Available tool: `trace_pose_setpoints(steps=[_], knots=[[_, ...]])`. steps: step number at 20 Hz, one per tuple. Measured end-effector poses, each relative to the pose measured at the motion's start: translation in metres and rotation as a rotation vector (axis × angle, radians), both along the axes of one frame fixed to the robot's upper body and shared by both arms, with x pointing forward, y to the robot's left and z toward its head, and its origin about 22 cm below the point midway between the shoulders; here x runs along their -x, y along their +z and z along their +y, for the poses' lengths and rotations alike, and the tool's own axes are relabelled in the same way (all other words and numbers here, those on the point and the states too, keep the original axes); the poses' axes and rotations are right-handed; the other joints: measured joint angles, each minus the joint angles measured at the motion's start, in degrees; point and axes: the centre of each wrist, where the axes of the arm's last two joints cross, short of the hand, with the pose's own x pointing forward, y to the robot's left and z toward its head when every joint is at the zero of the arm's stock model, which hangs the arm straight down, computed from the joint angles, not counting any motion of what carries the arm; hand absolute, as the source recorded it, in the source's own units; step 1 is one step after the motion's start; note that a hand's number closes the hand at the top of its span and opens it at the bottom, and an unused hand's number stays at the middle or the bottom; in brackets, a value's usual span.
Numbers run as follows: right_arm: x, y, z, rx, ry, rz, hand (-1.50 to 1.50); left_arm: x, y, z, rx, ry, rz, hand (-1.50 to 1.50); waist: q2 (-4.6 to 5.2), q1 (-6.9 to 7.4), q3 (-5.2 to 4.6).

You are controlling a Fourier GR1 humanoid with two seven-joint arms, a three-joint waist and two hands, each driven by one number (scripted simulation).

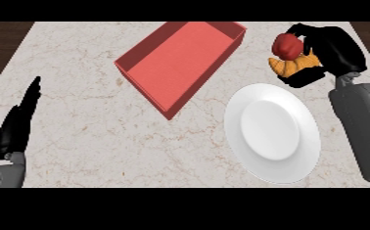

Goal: Pick the croissant from the plate and place it in the cardboard box

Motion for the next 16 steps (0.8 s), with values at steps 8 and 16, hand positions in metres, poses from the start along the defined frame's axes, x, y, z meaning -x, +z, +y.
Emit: trace_pose_setpoints(steps=[8,16], knots=[[-0.014,0.046,0.043,-0.099,0.163,-0.143,1.5,-0.005,0.001,-0.01,-0.002,-0.005,-0.006,0.0,0.03,0.18,-0.01],[-0.036,0.082,0.11,-0.279,0.227,-0.098,1.5,-0.005,0.006,-0.003,-0.002,-0.012,-0.005,0.0,0.1,0.65,-0.03]])
